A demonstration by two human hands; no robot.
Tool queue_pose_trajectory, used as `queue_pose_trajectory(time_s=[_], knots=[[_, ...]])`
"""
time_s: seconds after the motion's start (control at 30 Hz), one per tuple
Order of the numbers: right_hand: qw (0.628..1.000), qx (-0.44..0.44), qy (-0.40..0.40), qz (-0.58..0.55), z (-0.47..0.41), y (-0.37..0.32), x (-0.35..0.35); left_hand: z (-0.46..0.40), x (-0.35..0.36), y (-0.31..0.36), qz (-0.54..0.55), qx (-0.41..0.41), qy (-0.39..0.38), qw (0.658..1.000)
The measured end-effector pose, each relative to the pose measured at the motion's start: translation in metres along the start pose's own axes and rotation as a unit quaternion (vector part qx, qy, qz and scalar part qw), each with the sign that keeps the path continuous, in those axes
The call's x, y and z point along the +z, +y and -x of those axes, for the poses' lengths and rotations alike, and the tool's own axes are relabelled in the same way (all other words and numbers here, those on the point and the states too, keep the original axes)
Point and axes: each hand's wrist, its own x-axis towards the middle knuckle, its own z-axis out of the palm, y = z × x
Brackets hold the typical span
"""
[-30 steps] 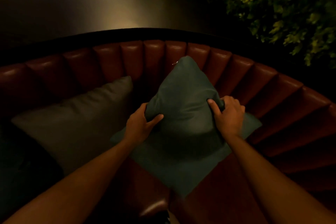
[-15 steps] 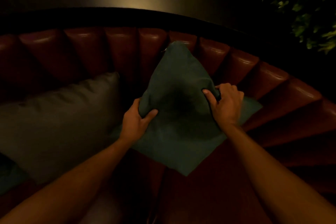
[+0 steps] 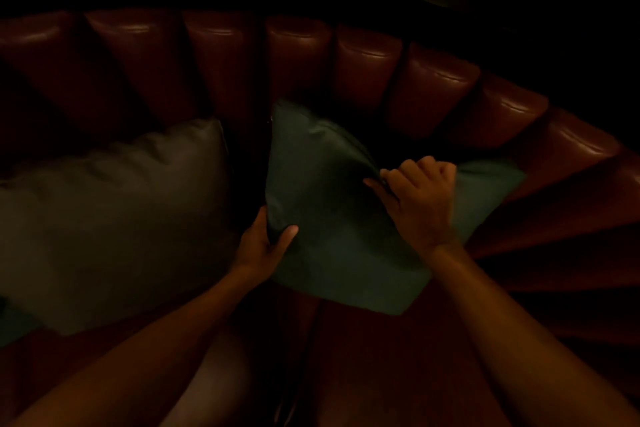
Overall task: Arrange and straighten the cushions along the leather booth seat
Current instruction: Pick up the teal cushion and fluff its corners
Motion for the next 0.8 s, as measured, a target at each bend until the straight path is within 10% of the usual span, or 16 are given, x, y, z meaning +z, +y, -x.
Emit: queue_pose_trajectory(time_s=[0.43, 0.67, 0.8], knots=[[0.977, 0.116, -0.177, 0.021, 0.004, -0.023, 0.023, -0.021, -0.011, 0.004, 0.056, -0.054, -0.022, 0.997], [0.982, 0.119, -0.143, 0.019, -0.009, -0.032, 0.005, -0.019, -0.027, 0.065, -0.066, 0.176, 0.086, 0.978], [0.970, 0.133, -0.202, 0.036, 0.005, -0.032, -0.007, -0.011, -0.033, 0.078, -0.321, 0.343, 0.117, 0.875]])
